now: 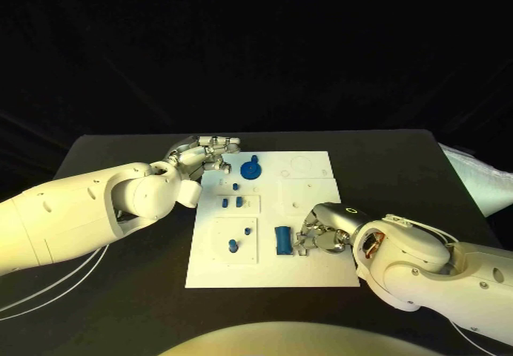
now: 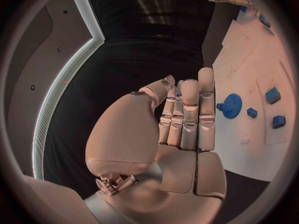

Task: Assemble the parts on the task board

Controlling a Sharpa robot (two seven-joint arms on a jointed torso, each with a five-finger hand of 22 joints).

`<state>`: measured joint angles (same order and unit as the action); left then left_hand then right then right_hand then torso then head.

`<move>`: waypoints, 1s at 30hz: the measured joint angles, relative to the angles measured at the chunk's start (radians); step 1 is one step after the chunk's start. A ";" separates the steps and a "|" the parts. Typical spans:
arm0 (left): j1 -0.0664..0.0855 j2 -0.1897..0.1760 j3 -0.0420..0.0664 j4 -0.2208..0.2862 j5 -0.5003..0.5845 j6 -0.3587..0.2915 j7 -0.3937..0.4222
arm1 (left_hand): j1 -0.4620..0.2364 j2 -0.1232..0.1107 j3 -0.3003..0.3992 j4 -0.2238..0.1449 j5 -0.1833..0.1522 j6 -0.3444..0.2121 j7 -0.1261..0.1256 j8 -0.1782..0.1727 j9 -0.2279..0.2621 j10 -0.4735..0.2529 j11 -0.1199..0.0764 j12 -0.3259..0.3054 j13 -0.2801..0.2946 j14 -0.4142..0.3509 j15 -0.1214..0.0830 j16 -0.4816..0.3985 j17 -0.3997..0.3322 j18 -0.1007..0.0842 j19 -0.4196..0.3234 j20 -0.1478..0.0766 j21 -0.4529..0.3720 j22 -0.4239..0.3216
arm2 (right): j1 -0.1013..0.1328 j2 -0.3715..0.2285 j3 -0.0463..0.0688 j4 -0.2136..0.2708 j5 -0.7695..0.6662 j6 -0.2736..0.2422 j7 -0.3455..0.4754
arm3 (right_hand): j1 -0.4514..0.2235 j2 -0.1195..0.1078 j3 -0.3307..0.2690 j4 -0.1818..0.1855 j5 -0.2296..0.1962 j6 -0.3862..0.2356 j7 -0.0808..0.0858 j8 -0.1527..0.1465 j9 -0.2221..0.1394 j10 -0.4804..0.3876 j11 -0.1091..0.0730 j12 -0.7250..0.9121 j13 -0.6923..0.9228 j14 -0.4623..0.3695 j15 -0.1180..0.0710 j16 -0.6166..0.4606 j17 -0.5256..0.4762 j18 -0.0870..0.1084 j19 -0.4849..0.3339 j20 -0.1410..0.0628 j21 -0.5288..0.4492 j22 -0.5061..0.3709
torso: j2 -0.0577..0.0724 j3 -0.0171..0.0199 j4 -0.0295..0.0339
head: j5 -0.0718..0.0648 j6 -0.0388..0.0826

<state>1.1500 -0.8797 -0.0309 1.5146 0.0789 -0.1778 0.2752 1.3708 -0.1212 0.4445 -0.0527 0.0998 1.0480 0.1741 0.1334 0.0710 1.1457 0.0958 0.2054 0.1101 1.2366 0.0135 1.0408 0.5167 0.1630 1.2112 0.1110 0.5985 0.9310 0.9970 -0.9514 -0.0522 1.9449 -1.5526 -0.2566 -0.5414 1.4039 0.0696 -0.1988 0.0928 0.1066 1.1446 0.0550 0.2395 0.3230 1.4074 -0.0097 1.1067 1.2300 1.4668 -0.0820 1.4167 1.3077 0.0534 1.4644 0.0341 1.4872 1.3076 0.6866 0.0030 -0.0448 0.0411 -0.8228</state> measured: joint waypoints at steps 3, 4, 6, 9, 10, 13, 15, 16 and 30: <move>0.000 0.000 0.000 0.000 0.000 0.000 0.000 | 0.000 0.000 0.000 0.000 0.000 0.000 0.000 0.000 0.000 0.000 0.000 0.000 0.000 0.000 0.000 0.000 0.000 0.000 0.000 0.000 0.000 0.000 | 0.002 -0.034 0.000 0.017 0.010 -0.030 0.011 | -0.003 0.003 -0.001 0.001 0.023 -0.022 0.007 -0.016 -0.003 0.000 0.000 -0.019 -0.005 0.000 0.000 -0.005 0.000 0.000 0.000 0.000 0.000 0.000 | 0.000 -0.0006 -0.0001 | -0.001 0.000; 0.000 0.000 0.000 0.000 0.000 0.000 0.000 | 0.000 0.000 0.000 0.000 0.000 0.000 0.000 0.000 0.000 0.000 0.000 0.000 0.000 0.000 0.000 0.000 0.000 0.000 0.000 0.000 0.000 0.000 | 0.004 -0.044 0.001 0.021 0.014 -0.038 0.014 | -0.003 0.003 -0.001 0.001 0.027 -0.025 0.011 -0.018 -0.004 0.000 0.000 -0.024 -0.009 0.000 0.000 -0.005 0.000 0.000 0.000 0.000 0.000 0.000 | 0.000 -0.0007 -0.0001 | -0.002 0.001; 0.000 -0.001 0.000 0.000 0.000 0.000 0.000 | 0.000 0.000 0.000 0.000 0.000 0.000 0.000 0.000 0.000 0.000 0.000 0.000 0.000 0.000 0.000 0.000 0.000 0.000 0.000 0.000 0.000 0.000 | 0.011 -0.066 0.001 0.031 0.023 -0.053 0.022 | -0.004 0.004 -0.001 0.001 0.033 -0.041 0.016 -0.031 -0.008 0.000 0.000 -0.038 -0.017 0.000 0.000 -0.011 0.000 0.000 0.000 0.000 0.000 0.000 | -0.001 -0.0007 -0.0004 | -0.003 0.002; 0.000 -0.002 0.000 0.001 0.000 0.000 0.000 | 0.000 0.000 0.000 0.000 0.000 0.000 0.000 0.000 0.000 0.000 0.000 0.000 0.000 0.000 0.000 0.000 0.000 0.000 0.000 0.000 0.000 0.000 | 0.027 -0.109 0.002 0.043 0.039 -0.069 0.032 | -0.004 0.004 -0.001 0.001 0.047 -0.060 0.025 -0.049 -0.015 -0.011 0.008 -0.059 -0.031 0.000 0.007 -0.011 0.000 0.000 0.000 0.000 0.000 0.000 | -0.001 -0.0007 -0.0011 | -0.007 0.004; 0.000 -0.002 0.000 0.001 0.000 0.000 0.000 | 0.000 0.000 0.000 0.000 0.000 0.000 0.000 0.000 0.000 0.000 0.000 0.000 0.000 0.000 0.000 0.000 0.000 0.000 0.000 0.000 0.000 0.000 | 0.032 -0.122 0.002 0.045 0.044 -0.072 0.034 | -0.004 0.004 -0.001 0.001 0.047 -0.063 0.027 -0.053 -0.016 -0.015 0.010 -0.064 -0.035 0.001 0.009 -0.011 0.000 0.000 0.000 0.000 -0.004 0.000 | 0.000 -0.0007 -0.0010 | -0.009 0.004; 0.000 -0.002 0.000 0.001 0.000 0.000 0.000 | 0.000 0.000 0.000 0.000 0.000 0.000 0.000 0.000 0.000 0.000 0.000 0.000 0.000 0.000 0.000 0.000 0.000 0.000 0.000 0.000 0.000 0.000 | 0.045 -0.161 0.002 0.045 0.057 -0.074 0.038 | -0.008 0.007 -0.001 0.001 0.054 -0.069 0.034 -0.067 -0.022 -0.028 0.016 -0.084 -0.045 -0.002 0.012 -0.016 0.000 0.000 -0.001 0.001 -0.005 0.000 | -0.001 -0.0007 -0.0011 | -0.014 0.006; 0.000 -0.002 0.000 0.002 0.000 0.000 0.000 | 0.000 0.000 0.000 0.000 0.000 0.000 0.000 0.000 0.000 0.000 0.000 0.000 0.000 0.000 0.000 0.000 0.000 0.000 0.000 0.000 0.000 0.000 | 0.050 -0.179 0.002 0.040 0.062 -0.071 0.038 | -0.009 0.009 -0.001 0.001 0.054 -0.071 0.036 -0.068 -0.025 -0.032 0.019 -0.102 -0.058 -0.002 0.013 -0.016 0.000 0.000 -0.004 0.004 -0.006 0.000 | -0.001 -0.0006 -0.0012 | -0.017 0.008; 0.000 -0.002 0.000 0.003 0.000 0.000 0.000 | 0.000 0.000 0.000 0.000 0.000 0.000 0.000 0.000 0.000 0.000 0.000 0.000 0.000 0.000 0.000 0.000 0.000 0.000 0.000 0.000 0.000 0.000 | 0.052 -0.186 0.002 0.036 0.063 -0.069 0.038 | -0.009 0.009 -0.003 0.003 0.054 -0.071 0.036 -0.072 -0.026 -0.032 0.019 -0.105 -0.060 -0.002 0.013 -0.016 0.000 0.000 -0.004 0.004 -0.008 0.000 | -0.001 -0.0007 -0.0012 | -0.019 0.009; 0.000 -0.001 0.000 0.003 0.000 0.001 0.000 | 0.000 0.000 -0.003 -0.003 0.000 0.000 0.000 0.000 0.000 -0.002 0.002 0.004 0.001 -0.004 -0.001 0.000 -0.002 0.000 0.000 0.000 0.000 -0.002 | 0.041 -0.187 -0.005 -0.008 0.016 0.002 -0.012 | -0.066 0.000 -0.026 0.054 0.083 -0.050 0.032 -0.077 -0.029 -0.036 0.015 -0.114 -0.061 0.001 0.016 -0.025 0.000 0.000 -0.004 0.011 -0.009 0.000 | 0.001 0.0008 0.0001 | -0.037 0.015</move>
<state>1.1496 -0.8803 -0.0309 1.5180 0.0789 -0.1772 0.2751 1.3708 -0.1212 0.4416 -0.0556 0.0998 1.0480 0.1741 0.1334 0.0710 1.1433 0.0981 0.2094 0.1107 1.2328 0.0124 1.0408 0.5142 0.1629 1.2112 0.1110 0.5986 0.9290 1.0379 -1.1380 -0.0569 1.9364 -1.5367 -0.2549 -0.5536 1.3379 0.0691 -0.2250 0.1470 0.1897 1.0950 0.0874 0.1621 0.2938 1.3712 0.0048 0.9924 1.1685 1.4682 -0.0661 1.3922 1.3074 0.0534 1.4607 0.0454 1.4787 1.3073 0.6872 0.0037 -0.0447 0.0040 -0.8080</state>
